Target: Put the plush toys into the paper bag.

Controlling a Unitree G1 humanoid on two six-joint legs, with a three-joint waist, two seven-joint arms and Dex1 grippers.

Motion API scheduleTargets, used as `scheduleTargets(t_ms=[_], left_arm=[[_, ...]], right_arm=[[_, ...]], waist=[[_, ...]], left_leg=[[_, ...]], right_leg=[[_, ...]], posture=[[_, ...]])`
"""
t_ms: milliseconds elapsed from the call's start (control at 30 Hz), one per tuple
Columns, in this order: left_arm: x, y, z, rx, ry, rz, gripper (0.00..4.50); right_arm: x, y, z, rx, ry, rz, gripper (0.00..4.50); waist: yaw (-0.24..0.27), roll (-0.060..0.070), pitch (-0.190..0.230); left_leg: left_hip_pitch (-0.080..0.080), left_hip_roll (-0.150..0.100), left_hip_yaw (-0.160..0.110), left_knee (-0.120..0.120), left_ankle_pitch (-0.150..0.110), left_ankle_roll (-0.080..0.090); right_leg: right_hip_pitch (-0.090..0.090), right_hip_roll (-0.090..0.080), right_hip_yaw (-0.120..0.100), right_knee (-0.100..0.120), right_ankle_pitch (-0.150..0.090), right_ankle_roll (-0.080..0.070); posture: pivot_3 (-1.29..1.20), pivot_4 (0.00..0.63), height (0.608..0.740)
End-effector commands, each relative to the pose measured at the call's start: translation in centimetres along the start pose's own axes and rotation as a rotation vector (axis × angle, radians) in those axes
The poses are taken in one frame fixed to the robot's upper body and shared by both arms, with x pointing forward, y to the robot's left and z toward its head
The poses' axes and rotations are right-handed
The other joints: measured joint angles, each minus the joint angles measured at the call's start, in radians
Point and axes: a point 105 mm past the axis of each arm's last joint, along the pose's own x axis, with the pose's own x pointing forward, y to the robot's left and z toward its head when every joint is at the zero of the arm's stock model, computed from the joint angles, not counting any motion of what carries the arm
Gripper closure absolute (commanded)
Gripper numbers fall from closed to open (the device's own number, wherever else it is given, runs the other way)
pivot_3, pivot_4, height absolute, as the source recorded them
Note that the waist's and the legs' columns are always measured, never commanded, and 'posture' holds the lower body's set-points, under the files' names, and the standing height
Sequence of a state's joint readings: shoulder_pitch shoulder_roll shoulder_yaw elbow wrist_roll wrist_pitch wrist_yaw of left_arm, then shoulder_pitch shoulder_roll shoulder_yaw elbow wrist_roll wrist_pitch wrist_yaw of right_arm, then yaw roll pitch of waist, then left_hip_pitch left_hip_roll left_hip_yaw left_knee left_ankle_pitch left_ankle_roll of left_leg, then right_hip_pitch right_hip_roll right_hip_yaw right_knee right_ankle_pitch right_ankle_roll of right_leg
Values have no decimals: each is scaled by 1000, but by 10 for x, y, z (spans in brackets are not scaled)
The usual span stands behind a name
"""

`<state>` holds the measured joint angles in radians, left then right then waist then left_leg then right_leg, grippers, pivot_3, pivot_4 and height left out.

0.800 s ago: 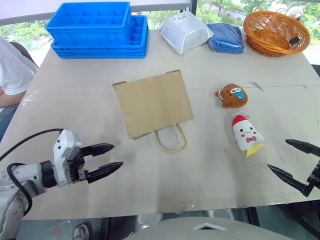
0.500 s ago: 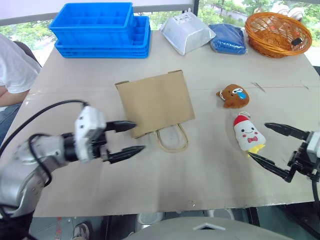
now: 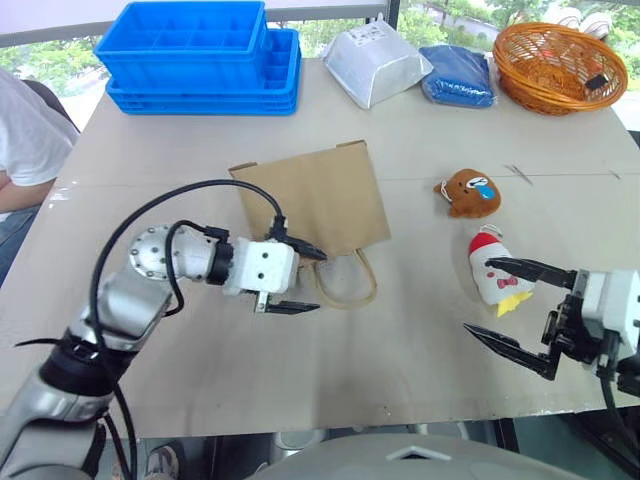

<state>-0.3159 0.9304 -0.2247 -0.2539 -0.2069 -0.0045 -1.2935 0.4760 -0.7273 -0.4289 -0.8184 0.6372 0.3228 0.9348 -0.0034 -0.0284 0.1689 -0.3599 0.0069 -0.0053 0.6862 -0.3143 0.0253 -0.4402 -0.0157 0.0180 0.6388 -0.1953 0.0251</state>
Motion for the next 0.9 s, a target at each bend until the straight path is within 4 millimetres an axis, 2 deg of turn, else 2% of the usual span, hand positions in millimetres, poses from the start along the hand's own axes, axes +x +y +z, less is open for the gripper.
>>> scheduleTargets(t_ms=[33,267,300,333,400,533,633,700,800,900], left_arm=[[2,-5,4,63,-34,-63,1275],[9,2,2,92,-52,-70,1275],[10,2,3,98,-56,-72,1701],[10,2,3,103,-60,-76,1822],[11,1,2,116,-60,-93,2481],[13,0,0,139,-54,-124,4330],[14,-1,0,131,-63,-139,4442],[11,2,6,52,-114,-122,4442],[-4,14,29,-236,-290,-69,4442],[-20,38,46,-473,-432,15,4442]], right_arm=[[-3,7,5,-40,-20,13,0],[-4,11,-1,-41,-12,10,0],[-4,11,-1,-42,-13,10,0],[-4,12,0,-42,-14,9,0],[-4,13,-1,-41,-14,7,0],[-3,13,1,-43,-16,5,0],[-3,12,3,-44,-18,2,0],[-1,12,4,-44,-20,-3,0],[4,10,9,-34,-48,-22,0],[13,5,10,-27,-53,-73,0]], waist=[[0,0,0],[0,0,0],[0,0,0],[-1,0,0],[-1,0,0],[-1,0,0],[-1,0,0],[-1,0,0],[-2,0,0],[-5,0,0]], left_leg=[[0,0,0,0,0,0],[0,0,-1,1,0,0],[0,0,-1,1,0,0],[0,0,-1,1,0,0],[1,0,-1,1,0,0],[1,0,-1,1,0,0],[1,0,-1,1,0,0],[1,0,-2,1,0,0],[1,0,-2,1,0,0],[0,2,-5,2,0,0]], right_leg=[[0,0,0,0,0,0],[0,0,0,1,-2,3],[0,0,0,2,-2,3],[0,0,0,2,-2,3],[0,0,0,2,-1,3],[0,0,0,2,-1,2],[0,0,1,2,-1,2],[0,0,0,2,-1,2],[0,0,0,2,-1,2],[0,0,-1,3,-2,4]], posture=[[0,150,740],[0,150,740],[0,150,740],[0,150,740],[0,150,740],[0,150,740],[0,150,740],[0,150,740],[0,150,740],[0,150,740]])
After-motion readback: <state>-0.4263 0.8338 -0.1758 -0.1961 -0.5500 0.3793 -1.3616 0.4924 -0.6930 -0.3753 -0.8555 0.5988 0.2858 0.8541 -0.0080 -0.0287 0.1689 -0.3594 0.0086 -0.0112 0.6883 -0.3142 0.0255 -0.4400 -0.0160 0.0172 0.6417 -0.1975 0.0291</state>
